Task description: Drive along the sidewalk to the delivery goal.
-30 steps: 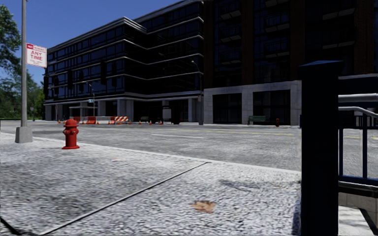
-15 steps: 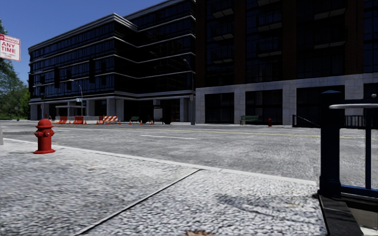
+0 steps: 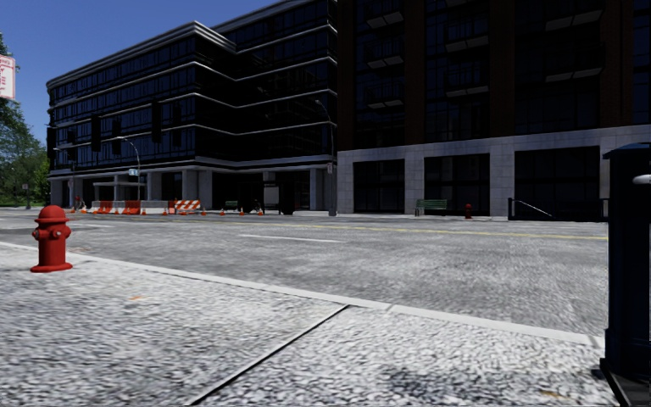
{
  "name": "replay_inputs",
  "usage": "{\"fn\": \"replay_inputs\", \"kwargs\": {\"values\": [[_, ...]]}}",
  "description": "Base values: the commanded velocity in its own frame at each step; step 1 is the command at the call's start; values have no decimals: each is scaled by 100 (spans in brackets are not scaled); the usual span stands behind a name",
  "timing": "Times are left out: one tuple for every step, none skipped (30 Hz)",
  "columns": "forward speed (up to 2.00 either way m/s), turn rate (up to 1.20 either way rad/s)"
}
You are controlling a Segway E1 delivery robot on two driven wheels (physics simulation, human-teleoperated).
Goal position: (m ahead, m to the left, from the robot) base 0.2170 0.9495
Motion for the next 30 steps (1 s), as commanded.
{"fn": "replay_inputs", "kwargs": {"values": [[77,-37],[77,-39],[77,-39],[77,-39],[77,-39],[76,-39],[76,-39],[75,-39],[75,-39],[75,-39],[75,-39],[75,-39],[75,-39],[75,-39],[75,-39],[74,-39],[73,-37],[73,-37],[73,-32],[72,-31],[72,-31],[72,-30],[72,0],[71,0],[71,0],[0,0],[0,0],[0,0],[0,0],[0,0]]}}
